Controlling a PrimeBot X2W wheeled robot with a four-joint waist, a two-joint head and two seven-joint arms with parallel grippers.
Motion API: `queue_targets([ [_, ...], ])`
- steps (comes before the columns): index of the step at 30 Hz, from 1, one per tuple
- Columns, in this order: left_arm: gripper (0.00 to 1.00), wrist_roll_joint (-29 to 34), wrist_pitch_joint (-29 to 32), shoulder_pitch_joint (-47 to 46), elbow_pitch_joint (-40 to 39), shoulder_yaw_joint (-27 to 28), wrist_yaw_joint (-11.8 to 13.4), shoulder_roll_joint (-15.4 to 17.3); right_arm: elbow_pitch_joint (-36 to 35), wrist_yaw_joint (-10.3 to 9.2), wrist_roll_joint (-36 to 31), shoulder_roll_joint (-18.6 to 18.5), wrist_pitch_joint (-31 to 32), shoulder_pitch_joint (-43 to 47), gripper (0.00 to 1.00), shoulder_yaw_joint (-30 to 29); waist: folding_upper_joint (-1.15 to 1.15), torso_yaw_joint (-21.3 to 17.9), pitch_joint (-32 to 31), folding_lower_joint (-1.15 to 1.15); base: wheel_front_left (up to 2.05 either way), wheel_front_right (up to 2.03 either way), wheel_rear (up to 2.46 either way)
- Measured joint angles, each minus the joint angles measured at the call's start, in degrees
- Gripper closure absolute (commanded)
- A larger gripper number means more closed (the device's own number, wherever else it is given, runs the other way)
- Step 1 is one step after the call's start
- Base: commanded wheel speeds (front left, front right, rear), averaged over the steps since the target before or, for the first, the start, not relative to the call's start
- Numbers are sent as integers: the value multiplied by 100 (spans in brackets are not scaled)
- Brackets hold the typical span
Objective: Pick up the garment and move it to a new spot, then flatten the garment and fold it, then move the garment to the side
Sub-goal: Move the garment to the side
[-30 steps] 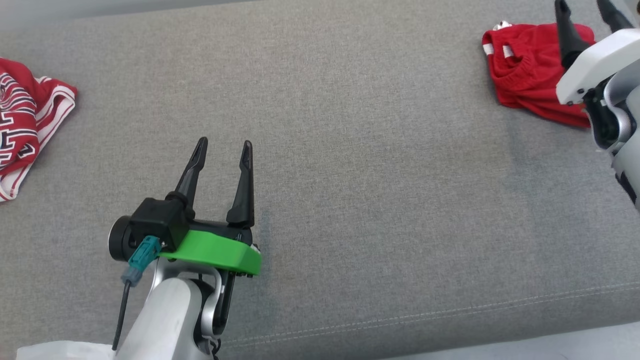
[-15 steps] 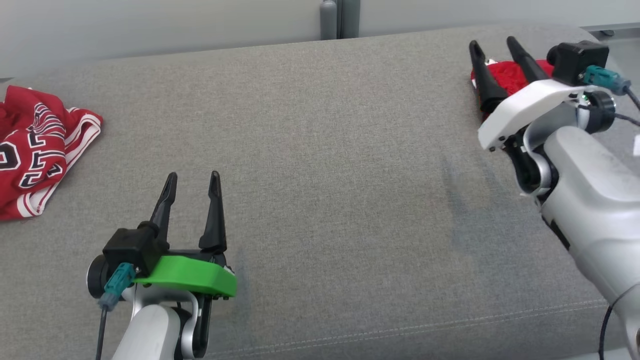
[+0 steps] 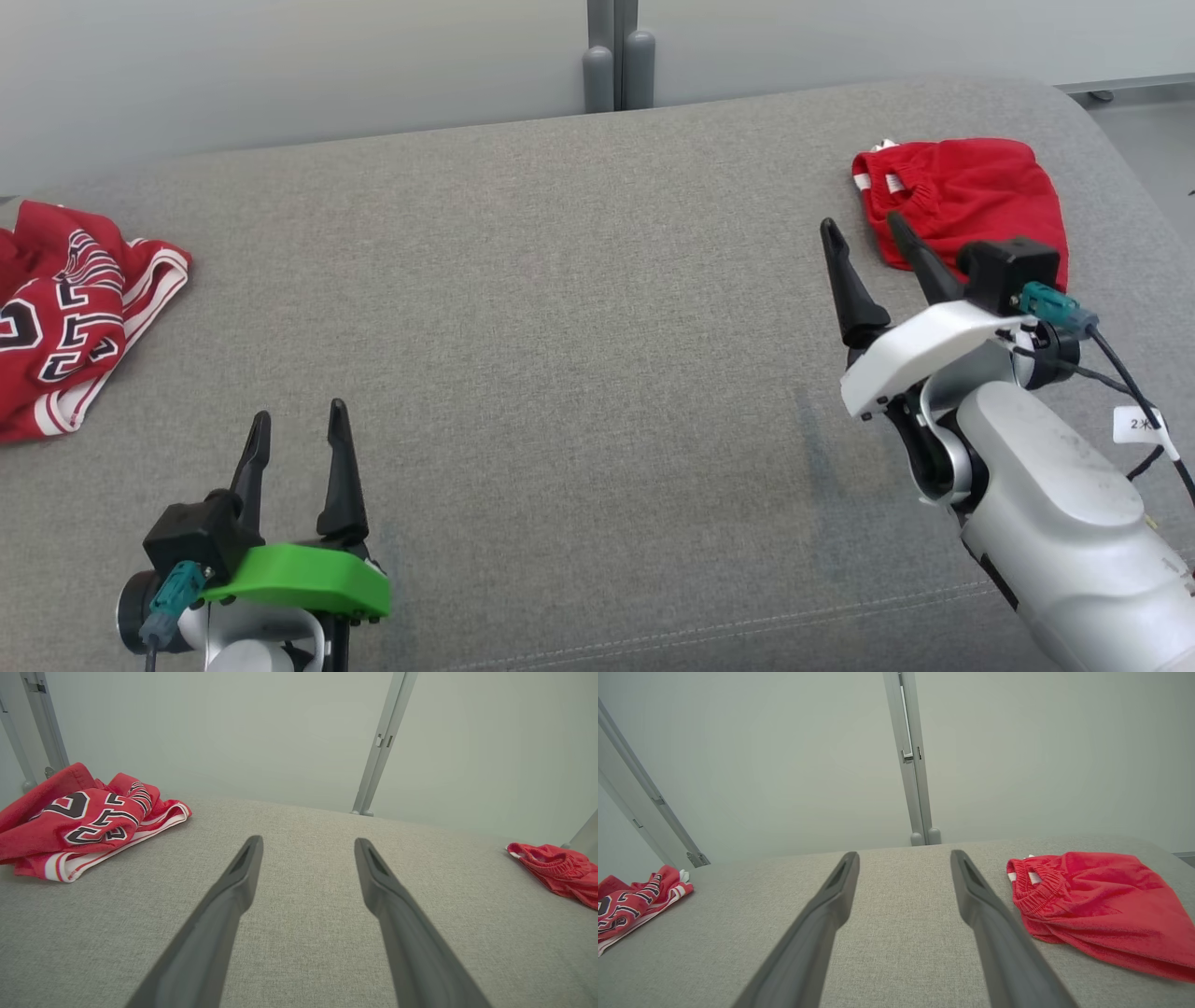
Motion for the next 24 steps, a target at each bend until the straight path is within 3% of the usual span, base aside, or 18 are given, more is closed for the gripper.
queue_targets([
  [24,0,120,-5,523,29,156,0,-5,-1033,-5,-1060,374,1,1744,0,-972,0,-144,-384,0,0,0,0],
])
